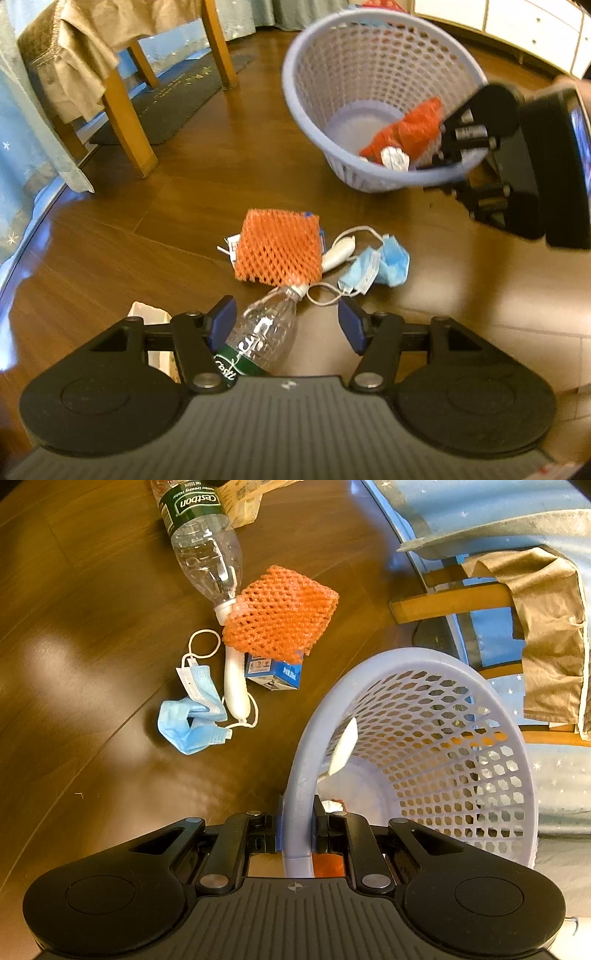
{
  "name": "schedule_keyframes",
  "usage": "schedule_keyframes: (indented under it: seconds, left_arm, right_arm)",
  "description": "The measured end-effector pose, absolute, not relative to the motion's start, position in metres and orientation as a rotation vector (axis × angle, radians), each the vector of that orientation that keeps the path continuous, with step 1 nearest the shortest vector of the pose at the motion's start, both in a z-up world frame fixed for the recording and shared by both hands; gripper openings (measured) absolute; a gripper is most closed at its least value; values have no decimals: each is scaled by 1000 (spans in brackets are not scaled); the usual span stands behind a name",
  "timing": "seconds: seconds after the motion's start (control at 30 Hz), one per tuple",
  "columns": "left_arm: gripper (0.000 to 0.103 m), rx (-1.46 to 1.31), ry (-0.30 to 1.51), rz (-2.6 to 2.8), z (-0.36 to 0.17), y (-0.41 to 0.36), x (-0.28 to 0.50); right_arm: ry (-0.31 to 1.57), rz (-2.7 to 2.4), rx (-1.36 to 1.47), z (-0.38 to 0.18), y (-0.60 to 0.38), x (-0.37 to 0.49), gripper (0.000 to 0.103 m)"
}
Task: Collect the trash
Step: 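Move the left gripper toward the Cestbon water bottle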
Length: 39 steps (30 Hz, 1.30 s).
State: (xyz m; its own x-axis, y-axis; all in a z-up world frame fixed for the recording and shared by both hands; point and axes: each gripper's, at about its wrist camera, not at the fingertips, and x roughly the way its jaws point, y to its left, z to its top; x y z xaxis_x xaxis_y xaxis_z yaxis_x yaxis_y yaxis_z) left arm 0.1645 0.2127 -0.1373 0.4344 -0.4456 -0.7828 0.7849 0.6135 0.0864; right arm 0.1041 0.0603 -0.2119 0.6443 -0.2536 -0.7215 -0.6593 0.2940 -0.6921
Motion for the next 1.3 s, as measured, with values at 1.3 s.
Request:
schedule_keyframes:
  seconds: [1.3]
  left_arm:
    - [65,888,911,-905,-268,231,227]
  right_arm:
    - [900,313,-1264,-209,61,114,10]
